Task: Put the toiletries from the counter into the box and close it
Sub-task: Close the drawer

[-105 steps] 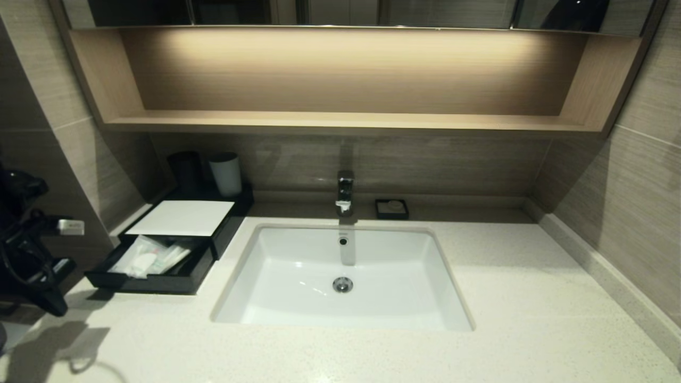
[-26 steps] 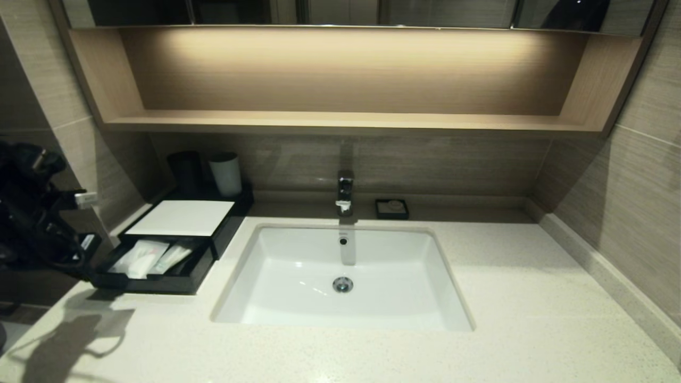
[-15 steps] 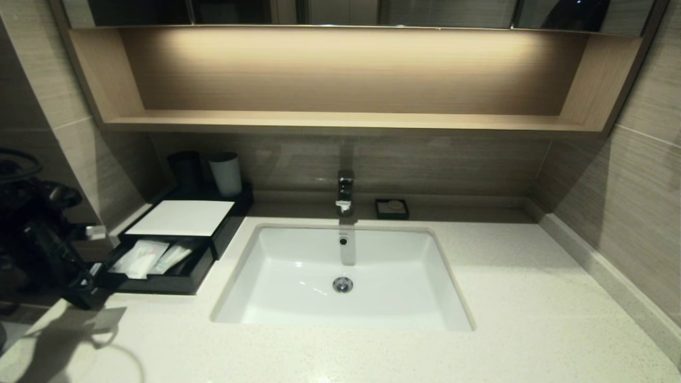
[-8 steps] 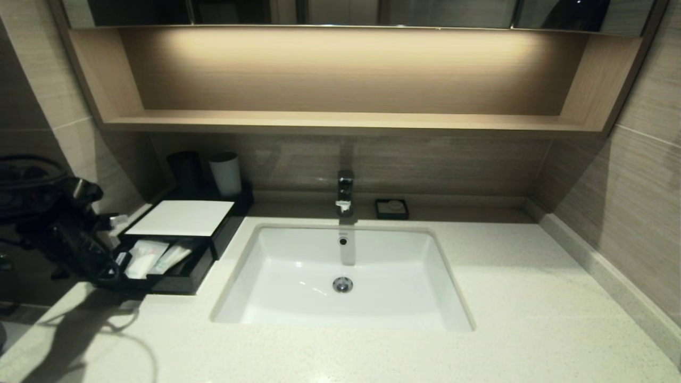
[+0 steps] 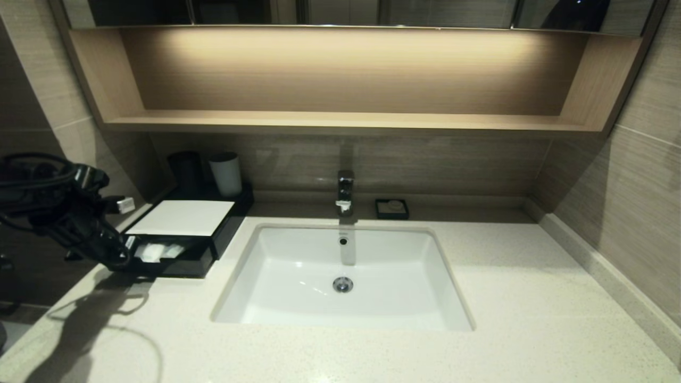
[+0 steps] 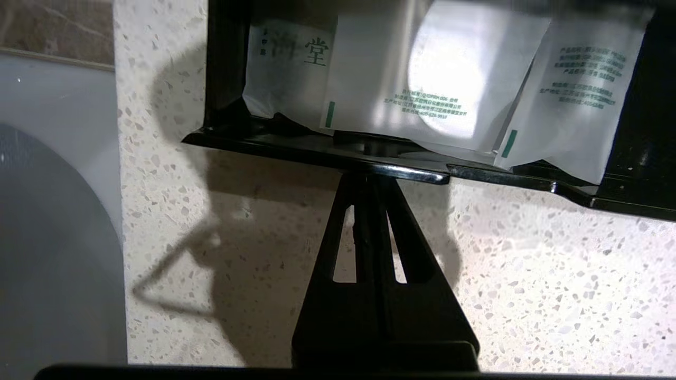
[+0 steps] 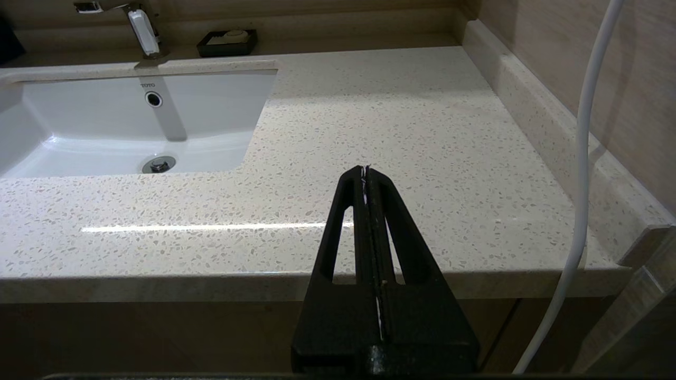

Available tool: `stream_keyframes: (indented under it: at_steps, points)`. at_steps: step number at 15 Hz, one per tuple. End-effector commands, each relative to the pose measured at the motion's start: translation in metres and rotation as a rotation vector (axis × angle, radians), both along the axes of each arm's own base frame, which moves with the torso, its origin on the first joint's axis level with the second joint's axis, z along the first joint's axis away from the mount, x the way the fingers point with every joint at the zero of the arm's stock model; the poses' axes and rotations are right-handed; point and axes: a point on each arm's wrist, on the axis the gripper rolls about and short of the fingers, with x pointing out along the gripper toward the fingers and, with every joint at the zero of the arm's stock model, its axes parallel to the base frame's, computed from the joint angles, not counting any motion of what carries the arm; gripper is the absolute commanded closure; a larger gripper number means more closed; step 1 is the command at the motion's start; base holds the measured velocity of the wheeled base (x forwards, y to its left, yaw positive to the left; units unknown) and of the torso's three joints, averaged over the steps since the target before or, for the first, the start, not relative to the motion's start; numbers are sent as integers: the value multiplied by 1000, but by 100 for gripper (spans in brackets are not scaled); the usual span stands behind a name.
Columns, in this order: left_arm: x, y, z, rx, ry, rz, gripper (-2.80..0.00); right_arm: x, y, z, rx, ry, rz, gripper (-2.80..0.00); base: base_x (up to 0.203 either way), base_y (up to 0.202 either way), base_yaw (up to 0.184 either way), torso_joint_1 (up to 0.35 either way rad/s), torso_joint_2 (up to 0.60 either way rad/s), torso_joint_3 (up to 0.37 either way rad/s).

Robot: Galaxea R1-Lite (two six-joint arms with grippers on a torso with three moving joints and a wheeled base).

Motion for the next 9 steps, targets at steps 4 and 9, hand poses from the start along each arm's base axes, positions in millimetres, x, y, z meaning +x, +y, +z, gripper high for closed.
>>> stream_keyframes:
  at_steps: [4, 9]
  points:
    - [8, -8, 7, -4, -62, -21, 0, 0, 0, 0, 0, 0, 0, 0, 0, 0, 0, 0, 0, 0]
    - [21, -15, 1, -14, -116, -19, 0, 0, 0, 0, 0, 1, 0, 0, 0, 0, 0, 0, 0, 0]
